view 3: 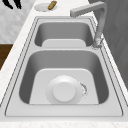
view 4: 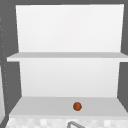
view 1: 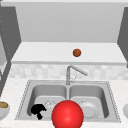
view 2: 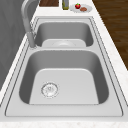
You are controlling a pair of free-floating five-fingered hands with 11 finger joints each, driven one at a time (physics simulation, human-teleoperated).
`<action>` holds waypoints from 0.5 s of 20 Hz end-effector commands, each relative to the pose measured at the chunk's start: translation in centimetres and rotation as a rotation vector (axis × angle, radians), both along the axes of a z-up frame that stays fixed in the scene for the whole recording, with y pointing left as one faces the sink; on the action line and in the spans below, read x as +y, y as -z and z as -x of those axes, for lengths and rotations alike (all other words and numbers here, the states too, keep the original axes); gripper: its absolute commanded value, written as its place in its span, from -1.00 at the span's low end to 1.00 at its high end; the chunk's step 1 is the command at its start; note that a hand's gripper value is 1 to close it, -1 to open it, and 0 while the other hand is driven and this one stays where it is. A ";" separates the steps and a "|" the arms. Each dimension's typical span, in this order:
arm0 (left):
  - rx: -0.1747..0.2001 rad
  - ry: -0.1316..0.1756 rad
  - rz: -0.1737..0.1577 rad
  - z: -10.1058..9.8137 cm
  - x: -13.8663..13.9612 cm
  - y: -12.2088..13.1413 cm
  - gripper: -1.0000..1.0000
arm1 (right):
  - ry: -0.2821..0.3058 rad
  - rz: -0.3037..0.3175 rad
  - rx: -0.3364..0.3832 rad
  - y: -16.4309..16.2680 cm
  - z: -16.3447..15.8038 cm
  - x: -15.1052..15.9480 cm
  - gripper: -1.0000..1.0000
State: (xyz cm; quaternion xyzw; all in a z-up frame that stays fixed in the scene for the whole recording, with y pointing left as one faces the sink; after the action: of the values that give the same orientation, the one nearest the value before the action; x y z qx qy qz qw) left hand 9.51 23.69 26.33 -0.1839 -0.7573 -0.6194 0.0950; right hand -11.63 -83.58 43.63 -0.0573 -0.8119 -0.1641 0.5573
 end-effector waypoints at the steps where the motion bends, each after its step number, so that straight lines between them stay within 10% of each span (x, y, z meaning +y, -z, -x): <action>1: 0.000 0.000 0.000 0.0 0.0 0.0 0.00 | -0.044 0.037 -0.003 3.1 0.0 0.3 -1.00; 10: 0.000 0.000 0.000 0.0 0.0 0.0 0.00 | -0.073 0.077 -0.002 9.9 -1.9 2.6 -1.00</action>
State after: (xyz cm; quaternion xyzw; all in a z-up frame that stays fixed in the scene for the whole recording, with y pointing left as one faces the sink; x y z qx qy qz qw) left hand 9.51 23.69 26.33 -0.1839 -0.7573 -0.6194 0.0950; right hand -10.45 -82.03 35.73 -0.0508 -0.8164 -0.1475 0.5560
